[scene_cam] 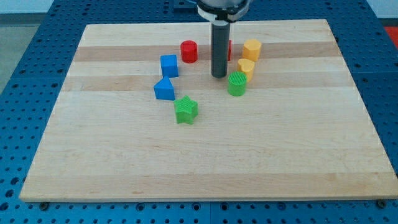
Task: Place the blue triangle vertically above the green star
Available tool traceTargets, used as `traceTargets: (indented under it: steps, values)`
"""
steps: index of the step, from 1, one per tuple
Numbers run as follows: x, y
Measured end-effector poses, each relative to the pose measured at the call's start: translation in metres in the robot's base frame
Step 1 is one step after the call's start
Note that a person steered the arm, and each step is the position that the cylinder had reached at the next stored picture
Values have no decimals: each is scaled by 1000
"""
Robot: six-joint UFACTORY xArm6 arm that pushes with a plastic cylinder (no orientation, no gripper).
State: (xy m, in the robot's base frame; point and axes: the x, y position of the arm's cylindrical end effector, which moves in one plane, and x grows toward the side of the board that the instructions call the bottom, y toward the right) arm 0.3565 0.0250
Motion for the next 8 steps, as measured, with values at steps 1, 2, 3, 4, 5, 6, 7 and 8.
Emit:
traceTargets:
  steps: [1,2,3,4,5,6,7,8]
  values:
    - [-1,1]
    - [-1,5]
    - [-1,13]
    - [-1,23]
    - [-1,31]
    - [5,33]
    - [18,33]
    - [29,29]
